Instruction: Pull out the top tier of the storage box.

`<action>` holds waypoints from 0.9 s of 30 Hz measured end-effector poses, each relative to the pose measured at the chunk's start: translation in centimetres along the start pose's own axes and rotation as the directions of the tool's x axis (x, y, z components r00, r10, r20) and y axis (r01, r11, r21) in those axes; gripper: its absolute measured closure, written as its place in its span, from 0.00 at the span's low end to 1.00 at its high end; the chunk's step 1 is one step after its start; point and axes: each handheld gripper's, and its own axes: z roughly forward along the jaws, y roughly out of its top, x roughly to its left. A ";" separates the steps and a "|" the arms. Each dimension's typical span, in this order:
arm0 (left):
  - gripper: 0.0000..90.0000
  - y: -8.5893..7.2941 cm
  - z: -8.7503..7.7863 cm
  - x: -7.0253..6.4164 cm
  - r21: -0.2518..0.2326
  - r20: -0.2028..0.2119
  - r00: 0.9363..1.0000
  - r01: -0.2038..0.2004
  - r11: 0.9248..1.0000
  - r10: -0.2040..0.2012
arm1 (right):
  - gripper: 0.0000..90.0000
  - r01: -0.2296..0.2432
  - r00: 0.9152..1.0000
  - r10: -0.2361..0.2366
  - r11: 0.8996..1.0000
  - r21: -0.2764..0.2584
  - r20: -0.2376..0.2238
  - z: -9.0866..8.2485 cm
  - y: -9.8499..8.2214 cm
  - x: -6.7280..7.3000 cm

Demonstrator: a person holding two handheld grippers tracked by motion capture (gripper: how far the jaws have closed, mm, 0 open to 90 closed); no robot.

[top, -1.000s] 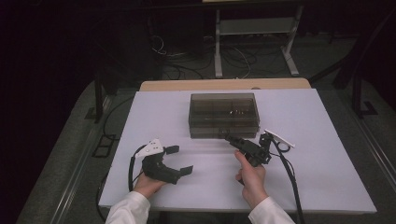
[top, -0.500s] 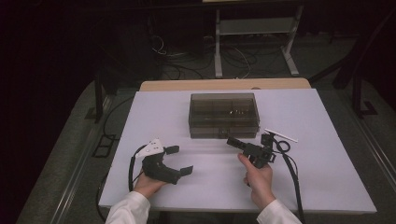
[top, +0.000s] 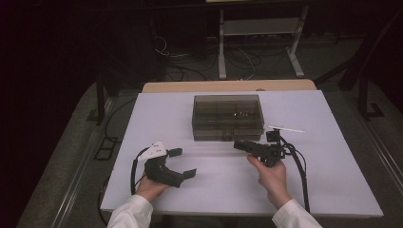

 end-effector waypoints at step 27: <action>0.00 0.0 0.1 0.0 0.001 0.002 1.000 -0.002 1.000 0.002 | 0.43 0.273 0.962 -0.270 0.946 0.173 -0.038 -1.6 5.7 2.2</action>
